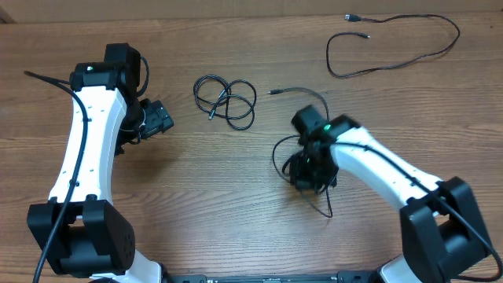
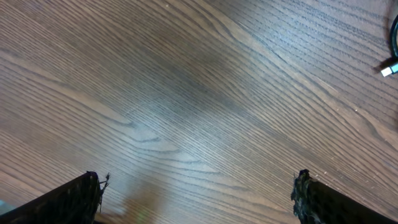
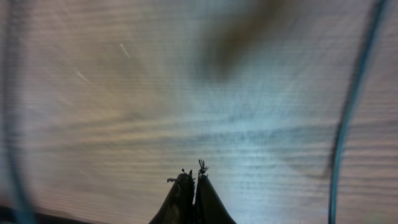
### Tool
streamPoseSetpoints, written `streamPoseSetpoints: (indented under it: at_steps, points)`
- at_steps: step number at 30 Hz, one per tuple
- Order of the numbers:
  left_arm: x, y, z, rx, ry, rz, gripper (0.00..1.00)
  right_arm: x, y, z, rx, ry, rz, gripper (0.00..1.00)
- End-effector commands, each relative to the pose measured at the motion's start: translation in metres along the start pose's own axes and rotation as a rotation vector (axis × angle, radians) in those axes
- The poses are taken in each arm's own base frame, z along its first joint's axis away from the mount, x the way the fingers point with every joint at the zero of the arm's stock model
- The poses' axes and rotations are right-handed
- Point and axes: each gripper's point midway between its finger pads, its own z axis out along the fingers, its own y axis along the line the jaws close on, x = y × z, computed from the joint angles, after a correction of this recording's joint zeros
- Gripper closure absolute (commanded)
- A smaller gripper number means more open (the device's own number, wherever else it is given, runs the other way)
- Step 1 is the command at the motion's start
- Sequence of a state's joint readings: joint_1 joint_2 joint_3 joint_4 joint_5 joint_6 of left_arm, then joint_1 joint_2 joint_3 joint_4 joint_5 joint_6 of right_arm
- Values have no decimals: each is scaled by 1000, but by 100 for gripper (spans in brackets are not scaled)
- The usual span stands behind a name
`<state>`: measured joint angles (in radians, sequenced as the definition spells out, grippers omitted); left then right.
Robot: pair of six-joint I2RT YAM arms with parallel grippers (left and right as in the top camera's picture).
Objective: Untangle cables
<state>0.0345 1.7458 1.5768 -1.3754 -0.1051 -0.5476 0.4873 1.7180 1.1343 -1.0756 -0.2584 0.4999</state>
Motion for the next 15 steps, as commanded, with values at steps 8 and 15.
streamPoseSetpoints:
  at_steps: [8,15]
  points:
    - [1,-1,1,0,4,13,1,-91,29,-67,-186,-312,9,25]
    - [1,-1,1,0,4,13,1,-128,51,-83,-300,-448,61,20]
